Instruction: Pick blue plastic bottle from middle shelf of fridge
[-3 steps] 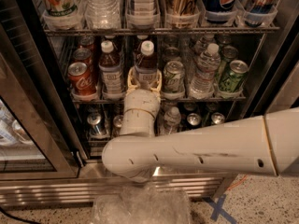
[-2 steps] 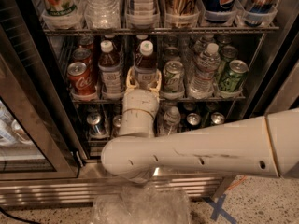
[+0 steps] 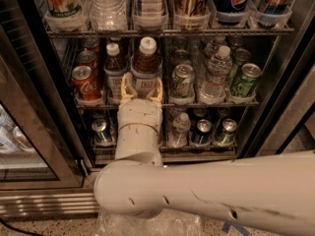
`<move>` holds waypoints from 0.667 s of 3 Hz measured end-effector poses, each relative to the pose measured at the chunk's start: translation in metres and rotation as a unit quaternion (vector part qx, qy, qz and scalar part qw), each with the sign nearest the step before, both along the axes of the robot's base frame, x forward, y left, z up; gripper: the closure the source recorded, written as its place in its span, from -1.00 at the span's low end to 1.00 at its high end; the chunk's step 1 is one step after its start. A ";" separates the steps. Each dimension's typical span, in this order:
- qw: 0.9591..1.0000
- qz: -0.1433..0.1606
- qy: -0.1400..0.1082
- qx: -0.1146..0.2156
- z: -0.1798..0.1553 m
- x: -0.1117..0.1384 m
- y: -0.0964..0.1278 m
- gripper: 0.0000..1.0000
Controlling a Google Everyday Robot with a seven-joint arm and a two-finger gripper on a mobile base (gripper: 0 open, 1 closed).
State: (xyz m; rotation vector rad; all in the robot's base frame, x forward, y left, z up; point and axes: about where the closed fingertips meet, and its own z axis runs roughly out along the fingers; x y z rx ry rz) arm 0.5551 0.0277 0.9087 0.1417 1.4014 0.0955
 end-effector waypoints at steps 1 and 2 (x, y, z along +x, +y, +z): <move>0.999 0.032 0.006 0.007 0.012 -0.022 0.010 1.00; 0.997 0.060 0.050 0.024 -0.011 -0.045 0.025 1.00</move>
Offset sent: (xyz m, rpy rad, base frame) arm -0.0752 0.0421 -0.0522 0.1033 0.2411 0.1788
